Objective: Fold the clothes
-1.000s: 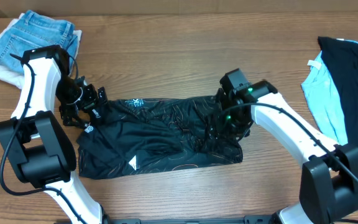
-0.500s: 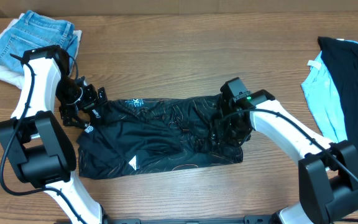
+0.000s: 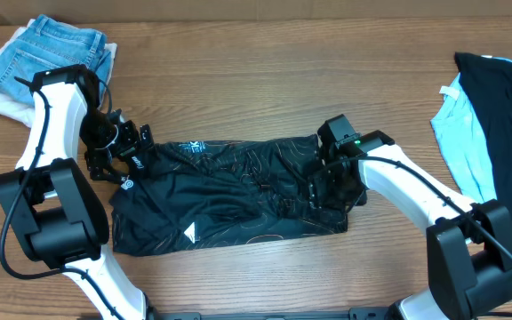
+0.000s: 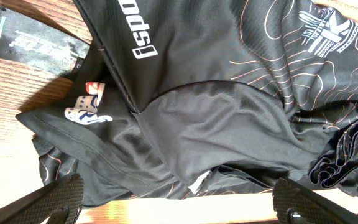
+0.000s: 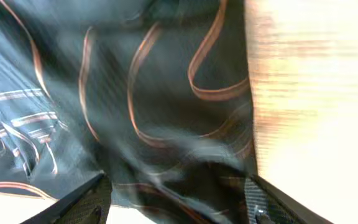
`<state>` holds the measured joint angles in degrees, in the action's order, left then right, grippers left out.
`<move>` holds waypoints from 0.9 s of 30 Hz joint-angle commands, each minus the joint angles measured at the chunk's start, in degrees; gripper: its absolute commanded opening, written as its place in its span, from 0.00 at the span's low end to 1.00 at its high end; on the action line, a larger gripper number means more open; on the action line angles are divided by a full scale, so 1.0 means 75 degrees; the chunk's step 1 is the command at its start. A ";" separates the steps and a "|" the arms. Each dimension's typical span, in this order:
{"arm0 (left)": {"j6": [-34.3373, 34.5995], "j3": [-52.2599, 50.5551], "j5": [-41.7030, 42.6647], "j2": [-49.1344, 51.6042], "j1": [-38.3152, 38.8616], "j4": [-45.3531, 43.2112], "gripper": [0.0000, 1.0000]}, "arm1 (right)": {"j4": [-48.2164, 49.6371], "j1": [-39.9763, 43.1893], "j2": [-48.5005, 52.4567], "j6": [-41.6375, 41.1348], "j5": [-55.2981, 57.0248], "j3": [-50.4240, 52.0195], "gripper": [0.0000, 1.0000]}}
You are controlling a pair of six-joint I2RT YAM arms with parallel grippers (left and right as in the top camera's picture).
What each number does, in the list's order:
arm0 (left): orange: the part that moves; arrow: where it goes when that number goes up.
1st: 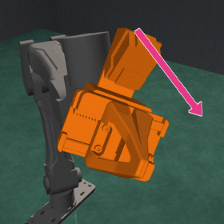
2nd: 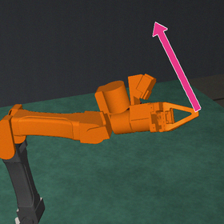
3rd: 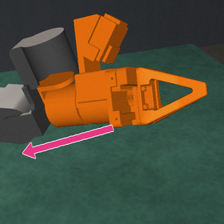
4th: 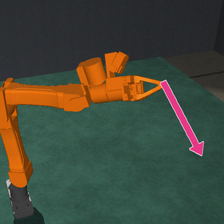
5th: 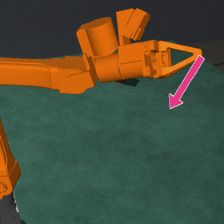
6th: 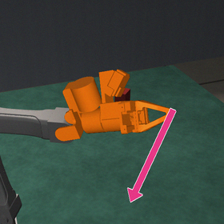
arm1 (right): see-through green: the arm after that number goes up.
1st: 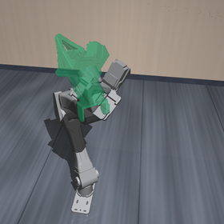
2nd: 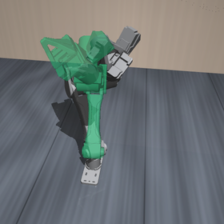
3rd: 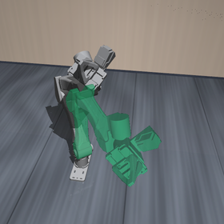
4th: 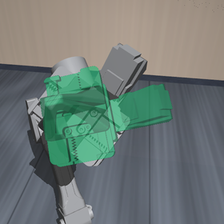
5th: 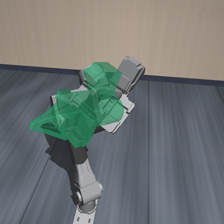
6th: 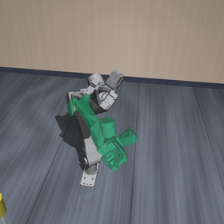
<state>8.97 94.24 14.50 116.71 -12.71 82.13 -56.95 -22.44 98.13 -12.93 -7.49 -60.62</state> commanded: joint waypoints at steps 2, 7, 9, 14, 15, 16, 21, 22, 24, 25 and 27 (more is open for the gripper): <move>-0.0114 0.0137 -0.0006 0.0070 0.0055 0.0023 1.00 | -0.0641 0.0017 -0.0058 -0.0277 -0.0146 -0.0898 0.69; -0.0114 0.0137 -0.0006 0.0070 0.0055 0.0020 1.00 | -0.1035 -0.0213 -0.0356 -0.0108 -0.0219 -0.1536 0.72; -0.0114 0.0137 -0.0006 0.0070 0.0055 0.0020 1.00 | -0.1029 -0.0335 -0.0382 -0.0012 -0.0230 -0.1547 0.77; -0.0114 0.0137 -0.0006 0.0070 0.0055 0.0023 1.00 | -0.0930 -0.0504 -0.0210 0.0189 -0.0239 -0.1262 0.77; -0.0114 0.0137 -0.0006 0.0070 0.0055 0.0020 1.00 | -0.0828 -0.0519 -0.0157 0.0189 -0.0239 -0.1172 0.76; -0.0114 0.0137 -0.0006 0.0070 0.0055 0.0020 1.00 | -0.0659 -0.0527 -0.0087 0.0189 -0.0286 -0.1029 0.76; -0.0117 0.0137 -0.0009 0.0070 0.0055 0.0020 1.00 | -0.0061 -0.0530 0.0219 0.0198 -0.0775 -0.0519 0.74; -0.0117 0.0137 -0.0009 0.0070 0.0055 0.0020 1.00 | -0.0003 -0.0530 0.0236 0.0233 -0.0909 -0.0475 0.73; -0.0114 0.0137 -0.0006 0.0070 0.0055 0.0020 1.00 | 0.0061 -0.0530 0.0283 0.0367 -0.1204 -0.0458 0.72; -0.0114 0.0137 -0.0006 0.0070 0.0055 0.0020 1.00 | 0.0105 -0.0530 0.0291 0.0364 -0.1306 -0.0458 0.70; -0.0114 0.0137 -0.0006 0.0070 0.0055 0.0020 1.00 | 0.0152 -0.0533 0.0294 0.0364 -0.1370 -0.0458 0.67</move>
<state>8.97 94.24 14.50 116.71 -12.71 82.26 -56.53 -26.28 100.25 -11.07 -14.55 -64.05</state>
